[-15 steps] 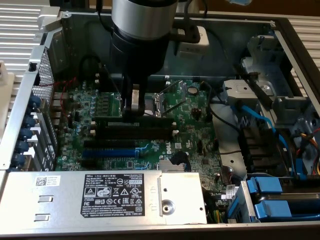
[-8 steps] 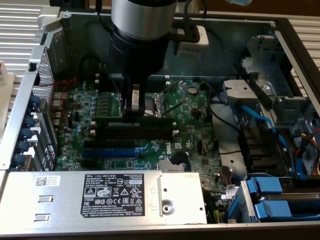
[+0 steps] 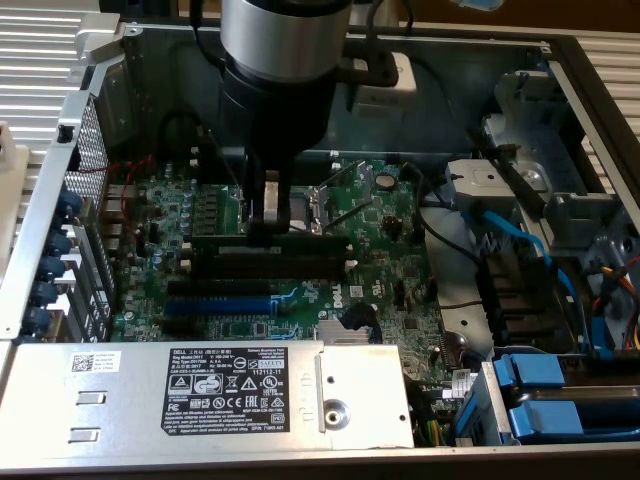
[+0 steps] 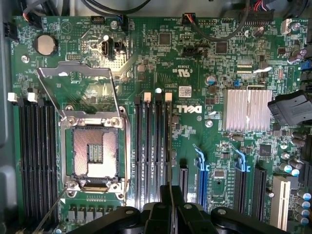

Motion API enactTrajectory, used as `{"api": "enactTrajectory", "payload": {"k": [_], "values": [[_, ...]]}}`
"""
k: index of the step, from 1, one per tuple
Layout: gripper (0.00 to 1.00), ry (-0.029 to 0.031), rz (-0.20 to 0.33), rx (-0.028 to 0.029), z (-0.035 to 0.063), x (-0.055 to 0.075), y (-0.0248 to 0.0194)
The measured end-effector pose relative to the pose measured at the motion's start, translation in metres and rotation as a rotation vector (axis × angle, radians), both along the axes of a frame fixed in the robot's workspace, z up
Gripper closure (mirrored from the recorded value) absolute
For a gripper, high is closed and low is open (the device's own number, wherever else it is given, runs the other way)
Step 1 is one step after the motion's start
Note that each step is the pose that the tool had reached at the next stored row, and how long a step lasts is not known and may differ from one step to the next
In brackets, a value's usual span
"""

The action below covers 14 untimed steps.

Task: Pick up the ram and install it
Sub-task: 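Insert the ram into the slot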

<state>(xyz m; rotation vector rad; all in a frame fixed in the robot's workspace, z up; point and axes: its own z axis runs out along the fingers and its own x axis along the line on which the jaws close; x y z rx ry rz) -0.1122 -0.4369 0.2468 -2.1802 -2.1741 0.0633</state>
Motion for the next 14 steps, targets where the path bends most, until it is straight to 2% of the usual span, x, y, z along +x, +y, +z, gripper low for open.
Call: {"api": "enactTrajectory", "payload": {"k": [14], "values": [[0.88,-0.0015,0.000,0.0000,-0.0003,-0.0023,0.0014]]}}
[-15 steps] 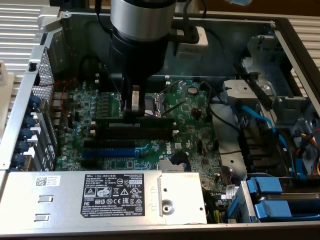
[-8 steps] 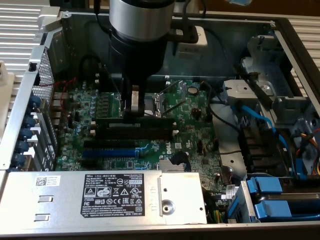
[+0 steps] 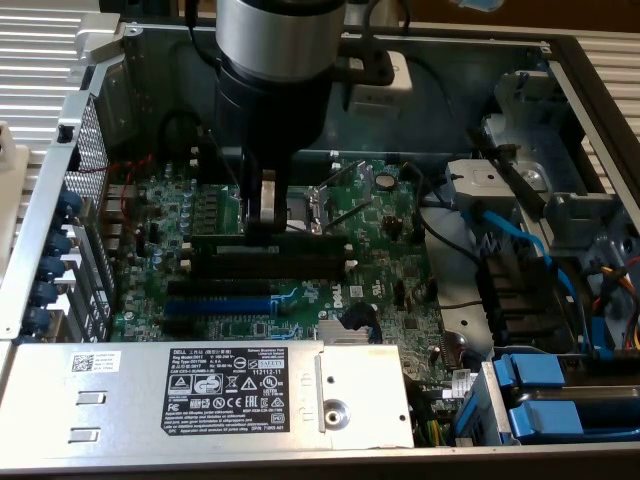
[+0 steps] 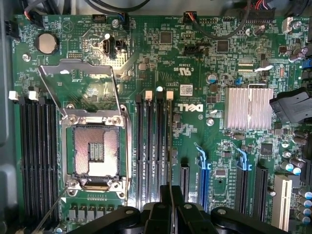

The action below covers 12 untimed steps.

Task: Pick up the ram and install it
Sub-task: 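Insert the ram into the slot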

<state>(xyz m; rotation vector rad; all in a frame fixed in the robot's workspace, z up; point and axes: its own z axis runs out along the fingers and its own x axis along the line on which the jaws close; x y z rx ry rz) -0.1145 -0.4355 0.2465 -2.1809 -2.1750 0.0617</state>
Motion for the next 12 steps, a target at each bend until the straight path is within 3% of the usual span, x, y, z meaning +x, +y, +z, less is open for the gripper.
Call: {"api": "enactTrajectory", "payload": {"k": [4,7,12], "values": [[0.88,-0.0012,0.000,0.0001,0.0000,0.0000,0.0000],[0.88,-0.0066,0.000,0.0000,-0.0002,0.0000,0.0001],[0.88,-0.0067,0.000,0.0000,-0.0002,0.0000,0.0001]]}}
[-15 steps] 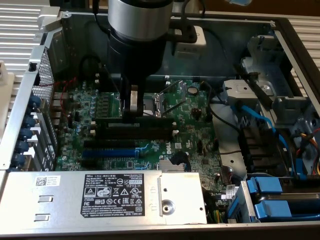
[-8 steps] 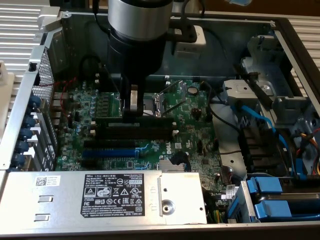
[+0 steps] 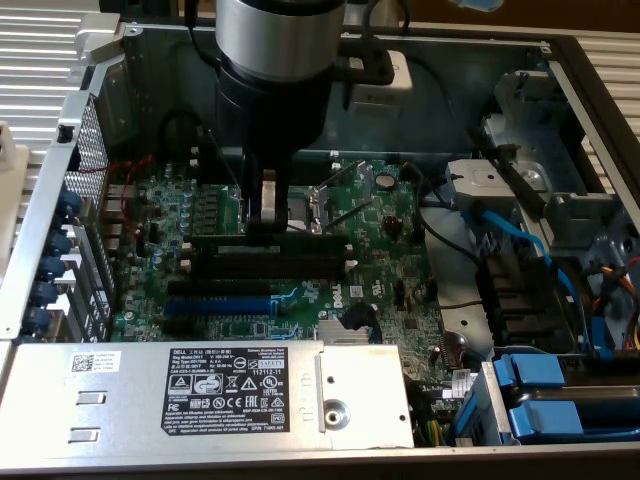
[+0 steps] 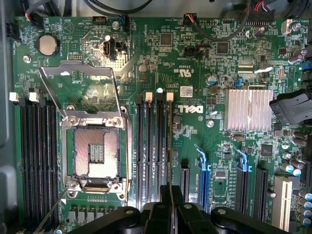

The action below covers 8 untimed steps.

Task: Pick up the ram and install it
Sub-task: 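Insert the ram into the slot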

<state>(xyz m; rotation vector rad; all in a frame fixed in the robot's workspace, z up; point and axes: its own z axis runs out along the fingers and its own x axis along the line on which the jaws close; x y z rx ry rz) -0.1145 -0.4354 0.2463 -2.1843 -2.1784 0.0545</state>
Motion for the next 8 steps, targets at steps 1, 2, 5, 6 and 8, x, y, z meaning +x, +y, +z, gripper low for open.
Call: {"api": "enactTrajectory", "payload": {"k": [1,2,5,6,8], "values": [[0.88,0.0000,0.000,0.0001,0.0000,0.0000,0.0000],[0.88,-0.0001,0.000,0.0000,0.0000,-0.0004,0.0000],[0.88,-0.0001,0.000,0.0000,0.0000,-0.0006,0.0000],[0.88,-0.0001,0.000,0.0000,0.0000,-0.0008,0.0000],[0.88,-0.0002,0.000,0.0000,-0.0001,-0.0008,0.0000]]}}
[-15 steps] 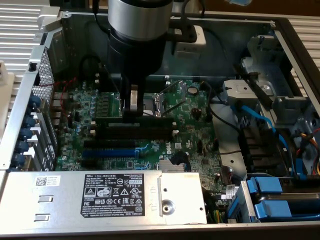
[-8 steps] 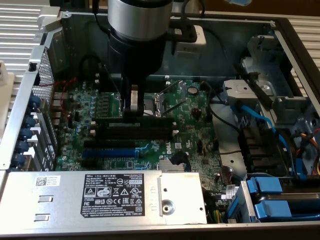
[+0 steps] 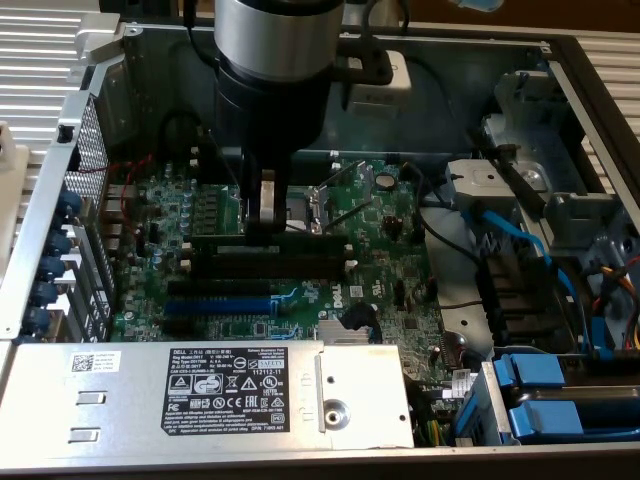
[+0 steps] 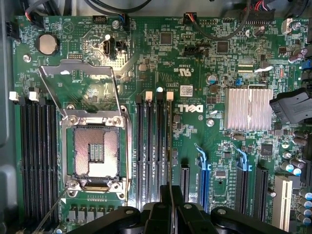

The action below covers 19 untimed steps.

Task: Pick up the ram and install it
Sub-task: 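Insert the ram into the slot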

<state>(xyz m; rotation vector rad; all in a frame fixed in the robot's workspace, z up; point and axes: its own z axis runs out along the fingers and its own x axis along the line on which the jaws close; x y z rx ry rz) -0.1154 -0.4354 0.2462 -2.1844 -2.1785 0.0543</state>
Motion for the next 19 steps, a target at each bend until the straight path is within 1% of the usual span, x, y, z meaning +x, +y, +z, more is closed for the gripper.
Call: {"api": "enactTrajectory", "payload": {"k": [11,14,19], "values": [[0.88,0.0002,0.000,-0.0010,-0.0025,0.0000,-0.0002],[0.88,0.0000,0.000,-0.0007,-0.0029,0.0000,0.0007],[0.88,0.0001,0.000,-0.0010,-0.0030,-0.0003,0.0009]]}}
